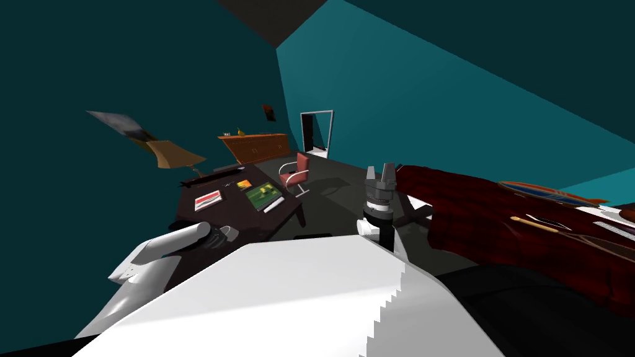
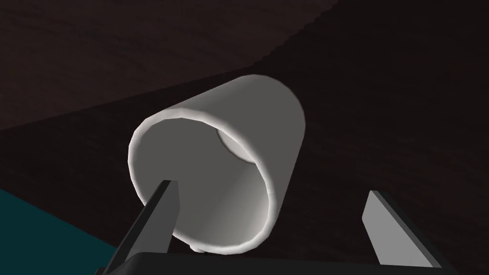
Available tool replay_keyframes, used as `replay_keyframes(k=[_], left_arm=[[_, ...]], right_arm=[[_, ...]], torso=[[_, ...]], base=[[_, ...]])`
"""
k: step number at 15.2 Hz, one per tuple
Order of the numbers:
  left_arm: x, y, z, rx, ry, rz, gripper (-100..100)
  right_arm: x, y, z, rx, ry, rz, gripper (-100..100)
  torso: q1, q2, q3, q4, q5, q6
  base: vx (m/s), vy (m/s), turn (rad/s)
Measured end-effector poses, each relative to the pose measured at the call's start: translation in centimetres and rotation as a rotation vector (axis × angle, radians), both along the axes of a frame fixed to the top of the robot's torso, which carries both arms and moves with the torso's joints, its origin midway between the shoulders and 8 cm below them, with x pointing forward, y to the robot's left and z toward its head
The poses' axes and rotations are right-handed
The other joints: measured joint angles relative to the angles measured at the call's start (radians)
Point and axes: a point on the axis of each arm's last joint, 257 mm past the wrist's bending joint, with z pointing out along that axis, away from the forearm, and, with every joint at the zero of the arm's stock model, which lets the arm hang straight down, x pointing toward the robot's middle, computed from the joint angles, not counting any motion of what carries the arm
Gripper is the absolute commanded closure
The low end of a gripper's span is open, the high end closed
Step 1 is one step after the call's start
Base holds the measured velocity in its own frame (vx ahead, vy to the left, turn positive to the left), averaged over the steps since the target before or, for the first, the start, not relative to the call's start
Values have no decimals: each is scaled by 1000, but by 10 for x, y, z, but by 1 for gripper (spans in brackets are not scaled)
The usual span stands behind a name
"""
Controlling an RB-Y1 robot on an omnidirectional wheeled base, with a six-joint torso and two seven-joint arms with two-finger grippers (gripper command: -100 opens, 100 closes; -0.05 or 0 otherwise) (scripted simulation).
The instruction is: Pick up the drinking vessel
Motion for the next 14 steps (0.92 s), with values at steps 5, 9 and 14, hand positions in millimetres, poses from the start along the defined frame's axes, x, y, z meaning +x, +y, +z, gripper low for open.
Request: replay_keyframes(k=[5, 9, 14], left_arm=[[-22, -1, -2, -71, 51, 87, -100], [-38, -2, -2, -130, 90, 158, -100], [-57, -7, -1, -199, 136, 238, -100]], right_arm=[[0, 0, 0, 0, 0, 0, 0], [0, 0, 0, 0, 0, 0, 0], [0, 0, 0, 0, 0, 0, 0]], torso=[[1, 0, 0, 0, 0, 0], [1, 0, 0, 0, 0, 0], [0, 0, 0, 0, 0, -1]], base=[[-8, 24, -136], [-9, 30, -140], [-7, 18, -98]])
